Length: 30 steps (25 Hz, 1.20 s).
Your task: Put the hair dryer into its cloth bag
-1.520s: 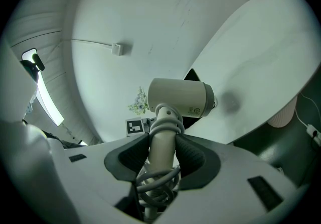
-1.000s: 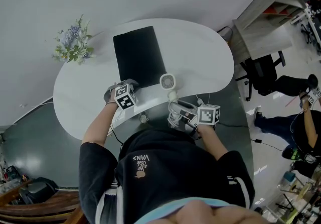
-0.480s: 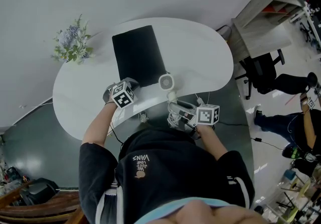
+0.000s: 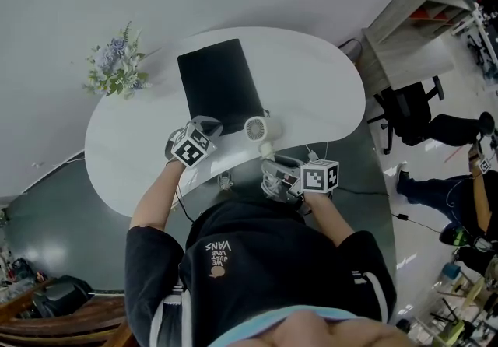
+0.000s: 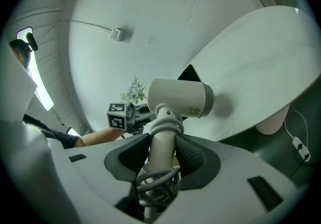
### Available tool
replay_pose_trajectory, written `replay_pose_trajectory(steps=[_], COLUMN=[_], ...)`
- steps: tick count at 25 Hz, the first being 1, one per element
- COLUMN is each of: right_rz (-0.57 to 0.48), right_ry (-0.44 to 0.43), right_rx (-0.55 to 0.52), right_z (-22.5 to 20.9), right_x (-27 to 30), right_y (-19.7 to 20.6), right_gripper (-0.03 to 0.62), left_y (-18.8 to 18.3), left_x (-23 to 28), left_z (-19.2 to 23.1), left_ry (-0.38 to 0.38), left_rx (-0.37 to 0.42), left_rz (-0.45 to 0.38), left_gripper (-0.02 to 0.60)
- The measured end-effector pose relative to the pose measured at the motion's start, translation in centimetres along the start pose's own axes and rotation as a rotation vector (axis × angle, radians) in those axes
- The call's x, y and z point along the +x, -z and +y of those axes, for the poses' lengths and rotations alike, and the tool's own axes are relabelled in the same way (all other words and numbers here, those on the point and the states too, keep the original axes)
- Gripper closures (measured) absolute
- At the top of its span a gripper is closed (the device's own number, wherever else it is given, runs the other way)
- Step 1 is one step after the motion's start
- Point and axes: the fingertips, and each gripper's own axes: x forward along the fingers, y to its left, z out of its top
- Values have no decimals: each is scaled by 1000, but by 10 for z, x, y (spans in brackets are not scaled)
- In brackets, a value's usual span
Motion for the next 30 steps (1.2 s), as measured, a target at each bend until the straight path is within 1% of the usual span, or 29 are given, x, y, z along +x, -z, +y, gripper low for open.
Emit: replay_pose_trajectory(steps=[5, 8, 11, 17, 20, 23, 30], right_rz=[42, 72, 106, 164, 182, 172, 165], right_ry=[20, 52, 71, 120, 139, 150, 222], right_rx=[-23, -53, -78, -139, -171, -176, -208], right_z=[1, -2, -3, -4, -1, 2, 3], right_x=[12, 20, 31, 57, 70, 83, 107], right_y=[7, 12, 15, 21, 21, 16, 4], right_gripper=[411, 411, 411, 411, 411, 411, 411], left_y=[-15, -19, -20, -22, -25, -25, -24], left_x=[-6, -11, -17, -31, -38, -42, -49], left_z=[11, 12, 14, 19, 21, 23, 24], left_ry=[-16, -14, -11, 0, 9, 25, 55], left_rx=[-65, -89, -101, -116, -108, -92, -29], left_rz=[-78, -100, -110, -158, -180, -192, -214], left_gripper=[558, 558, 558, 558, 560, 558, 558])
